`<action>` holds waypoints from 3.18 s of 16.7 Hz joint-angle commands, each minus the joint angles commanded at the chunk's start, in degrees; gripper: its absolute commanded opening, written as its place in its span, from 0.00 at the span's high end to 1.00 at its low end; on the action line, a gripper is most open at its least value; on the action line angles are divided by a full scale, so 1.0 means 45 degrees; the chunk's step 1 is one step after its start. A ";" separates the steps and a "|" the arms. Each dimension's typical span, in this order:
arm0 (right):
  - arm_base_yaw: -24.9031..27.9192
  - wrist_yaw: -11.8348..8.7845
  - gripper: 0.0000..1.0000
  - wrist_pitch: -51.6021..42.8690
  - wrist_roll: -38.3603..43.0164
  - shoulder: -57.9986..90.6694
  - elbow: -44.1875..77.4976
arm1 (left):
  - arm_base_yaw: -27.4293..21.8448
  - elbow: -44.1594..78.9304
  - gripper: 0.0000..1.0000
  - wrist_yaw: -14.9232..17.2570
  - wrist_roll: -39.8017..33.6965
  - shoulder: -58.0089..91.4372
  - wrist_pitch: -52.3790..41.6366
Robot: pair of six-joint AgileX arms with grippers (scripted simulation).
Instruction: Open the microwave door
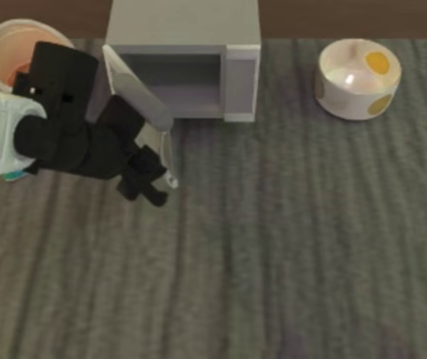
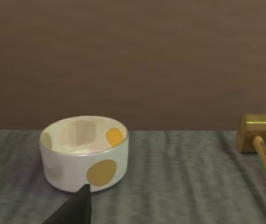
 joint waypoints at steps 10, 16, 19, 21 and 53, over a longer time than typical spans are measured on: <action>0.0000 0.0000 0.00 0.0000 0.0000 0.0000 0.0000 | 0.0000 0.0000 1.00 0.0000 0.0000 0.0000 0.0000; 0.0000 0.0000 0.00 0.0000 0.0000 0.0000 0.0000 | 0.0214 -0.0004 1.00 0.0420 0.0543 -0.0013 -0.0263; 0.0000 0.0000 0.00 0.0000 0.0000 0.0000 0.0000 | 0.0445 0.0030 1.00 0.0694 0.1048 -0.0051 -0.0460; 0.0000 0.0000 0.00 0.0000 0.0000 0.0000 0.0000 | 0.0510 0.0024 1.00 0.0766 0.1181 -0.0048 -0.0529; 0.0000 0.0000 0.00 0.0000 0.0000 0.0000 0.0000 | 0.0870 0.0129 1.00 0.1328 0.2104 -0.0041 -0.0986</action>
